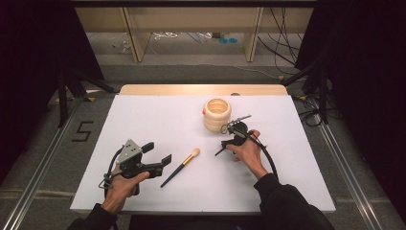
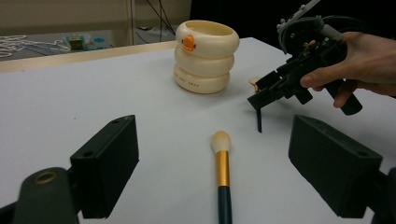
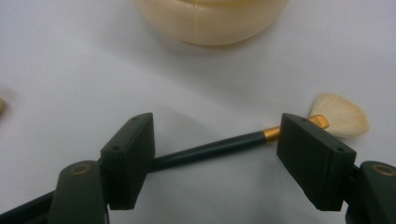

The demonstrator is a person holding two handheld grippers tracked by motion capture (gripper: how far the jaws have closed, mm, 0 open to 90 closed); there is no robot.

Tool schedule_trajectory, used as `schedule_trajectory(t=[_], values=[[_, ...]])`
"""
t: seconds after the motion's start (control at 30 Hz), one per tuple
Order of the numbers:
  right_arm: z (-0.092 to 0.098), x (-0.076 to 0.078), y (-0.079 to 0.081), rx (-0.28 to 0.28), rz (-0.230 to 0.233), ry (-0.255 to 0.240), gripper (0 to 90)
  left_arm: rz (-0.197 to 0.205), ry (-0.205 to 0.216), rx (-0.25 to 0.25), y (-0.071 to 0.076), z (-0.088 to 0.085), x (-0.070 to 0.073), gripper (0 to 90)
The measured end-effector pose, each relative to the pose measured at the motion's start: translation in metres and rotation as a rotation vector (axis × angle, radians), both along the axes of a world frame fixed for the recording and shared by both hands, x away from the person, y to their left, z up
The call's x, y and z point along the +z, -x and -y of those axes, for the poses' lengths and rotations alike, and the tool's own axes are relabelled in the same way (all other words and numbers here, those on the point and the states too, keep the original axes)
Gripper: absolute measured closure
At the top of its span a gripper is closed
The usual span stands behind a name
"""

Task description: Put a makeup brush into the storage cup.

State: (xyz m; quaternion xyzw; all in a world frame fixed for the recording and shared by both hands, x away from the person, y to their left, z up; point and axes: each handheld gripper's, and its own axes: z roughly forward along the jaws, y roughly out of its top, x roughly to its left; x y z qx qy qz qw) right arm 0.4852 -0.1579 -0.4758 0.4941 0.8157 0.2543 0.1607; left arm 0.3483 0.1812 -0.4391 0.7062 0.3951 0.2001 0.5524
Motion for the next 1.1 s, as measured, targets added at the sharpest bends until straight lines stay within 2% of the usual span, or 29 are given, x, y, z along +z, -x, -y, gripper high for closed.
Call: schedule_trajectory(t=[0.07, 0.13, 0.27, 0.4, 0.47, 0.7, 0.8, 0.87, 0.9, 0.93, 1.03, 1.1], values=[[-0.001, 0.0, 0.001, -0.014, -0.013, -0.011, 29.8, 0.003, -0.003, -0.002, 0.0, 0.0, 0.0, 16.0], [0.001, 0.0, -0.001, 0.01, -0.01, -0.003, 30.6, 0.003, -0.003, -0.002, 0.0, 0.0, 0.0, 16.0], [0.003, -0.001, -0.002, 0.007, -0.016, -0.008, 32.3, 0.001, -0.004, 0.0, 0.0, 0.0, 0.0, 16.0], [0.003, 0.0, -0.003, 0.003, -0.044, -0.007, 35.7, -0.002, -0.001, 0.001, 0.0, 0.0, 0.0, 16.0], [0.005, 0.002, -0.005, 0.021, -0.047, 0.004, 38.1, -0.002, -0.002, 0.001, 0.0, 0.0, 0.0, 16.0], [0.006, 0.007, -0.013, 0.032, -0.124, 0.017, 44.5, -0.004, -0.005, 0.006, 0.0, -0.001, 0.0, 16.0], [0.007, 0.009, -0.017, 0.061, -0.132, 0.049, 47.1, -0.005, -0.004, 0.003, 0.0, -0.001, 0.0, 16.1], [0.006, 0.011, -0.019, 0.044, -0.172, 0.049, 48.1, -0.005, -0.005, 0.006, 0.0, -0.001, 0.0, 16.0], [0.008, 0.011, -0.022, 0.082, -0.155, 0.071, 49.3, -0.005, -0.005, 0.005, 0.0, -0.001, 0.0, 16.0], [0.006, 0.011, -0.021, 0.055, -0.168, 0.072, 50.0, -0.005, -0.004, 0.002, 0.0, -0.001, 0.0, 16.0], [0.007, 0.014, -0.026, 0.099, -0.212, 0.09, 51.9, -0.006, -0.004, 0.005, 0.0, -0.001, 0.0, 16.1], [0.004, 0.017, -0.026, 0.053, -0.272, 0.095, 53.4, -0.005, -0.005, 0.004, 0.0, -0.001, 0.0, 16.1]])
